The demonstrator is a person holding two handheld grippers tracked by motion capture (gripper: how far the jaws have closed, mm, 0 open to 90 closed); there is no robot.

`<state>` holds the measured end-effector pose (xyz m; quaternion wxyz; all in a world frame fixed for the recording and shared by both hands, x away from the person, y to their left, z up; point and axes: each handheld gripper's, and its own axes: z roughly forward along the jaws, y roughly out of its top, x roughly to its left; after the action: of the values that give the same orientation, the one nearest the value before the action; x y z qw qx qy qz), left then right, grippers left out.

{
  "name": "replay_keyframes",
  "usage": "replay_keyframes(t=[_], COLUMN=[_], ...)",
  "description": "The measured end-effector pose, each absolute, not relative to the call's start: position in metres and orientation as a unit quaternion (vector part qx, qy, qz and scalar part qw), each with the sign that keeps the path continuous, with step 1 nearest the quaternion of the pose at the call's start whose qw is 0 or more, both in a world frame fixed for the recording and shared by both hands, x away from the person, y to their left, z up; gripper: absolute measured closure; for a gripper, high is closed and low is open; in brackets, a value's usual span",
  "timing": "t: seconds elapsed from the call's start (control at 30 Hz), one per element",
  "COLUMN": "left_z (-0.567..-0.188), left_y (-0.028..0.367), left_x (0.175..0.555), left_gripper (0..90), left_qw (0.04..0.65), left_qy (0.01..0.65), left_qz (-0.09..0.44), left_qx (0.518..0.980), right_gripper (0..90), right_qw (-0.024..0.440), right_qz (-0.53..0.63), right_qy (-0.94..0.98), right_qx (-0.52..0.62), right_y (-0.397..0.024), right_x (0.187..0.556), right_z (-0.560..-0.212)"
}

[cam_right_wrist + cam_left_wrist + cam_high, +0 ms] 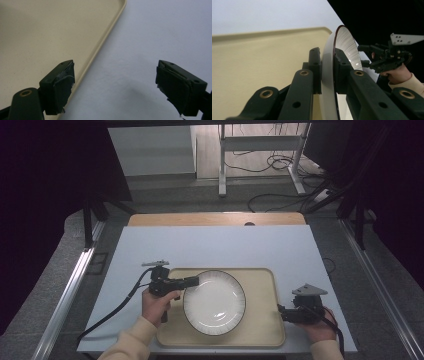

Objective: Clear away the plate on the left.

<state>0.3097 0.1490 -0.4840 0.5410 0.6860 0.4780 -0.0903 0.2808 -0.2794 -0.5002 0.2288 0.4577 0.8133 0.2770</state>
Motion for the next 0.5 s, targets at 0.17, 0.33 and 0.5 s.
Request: replay_keyframes(t=[0.17,0.33,0.5], left_z=[-0.489,-0.492,-0.501], left_y=[0.138,0.131,0.118], left_x=[0.312,0.313,0.315], left_gripper=[79.9,79.9,79.8], left_qw=[0.535,0.533,0.522], left_qy=[0.483,0.483,0.480], left_qz=[-0.095,-0.099,-0.105], left_qx=[0.687,0.687,0.697], right_gripper=[16.3,16.3,16.3], right_qw=[0.226,0.230,0.233], right_qz=[0.275,0.278,0.278], right_qy=[0.818,0.814,0.809], right_qx=[0.453,0.455,0.462], right_y=[-0.277,-0.280,-0.284], right_x=[0.283,0.278,0.273], right_z=[-0.502,-0.500,-0.499])
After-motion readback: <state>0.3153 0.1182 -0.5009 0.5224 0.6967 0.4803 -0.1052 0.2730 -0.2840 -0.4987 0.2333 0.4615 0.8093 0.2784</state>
